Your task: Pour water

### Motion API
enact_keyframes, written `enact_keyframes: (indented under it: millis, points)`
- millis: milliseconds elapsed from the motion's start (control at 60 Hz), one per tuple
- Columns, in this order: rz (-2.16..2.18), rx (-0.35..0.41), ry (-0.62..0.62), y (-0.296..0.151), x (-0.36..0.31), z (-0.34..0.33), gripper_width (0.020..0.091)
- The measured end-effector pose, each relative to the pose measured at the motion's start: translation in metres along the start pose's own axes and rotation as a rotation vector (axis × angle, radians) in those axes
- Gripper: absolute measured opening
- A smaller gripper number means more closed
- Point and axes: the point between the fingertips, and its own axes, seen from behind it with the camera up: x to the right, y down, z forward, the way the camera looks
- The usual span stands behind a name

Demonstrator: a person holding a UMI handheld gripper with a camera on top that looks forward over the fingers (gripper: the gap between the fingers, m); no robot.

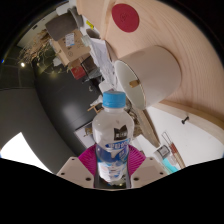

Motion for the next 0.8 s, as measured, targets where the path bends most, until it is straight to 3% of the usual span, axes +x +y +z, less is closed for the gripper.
enact_keyframes:
  millis: [233, 417, 650, 800]
  points:
    - [-0.063, -0.045, 0.044, 0.008, -0.005, -0.003, 0.0355]
    - [-0.553, -0.079, 0.076, 0.02, -0.057, -0.022, 0.0356]
    - [-1.363, 0.094, 0.082, -0.027, -0.172, -0.052, 0.0358]
    - [-1.78, 0.238, 0.253, -0.107, -0.194, -0.07, 0.0359]
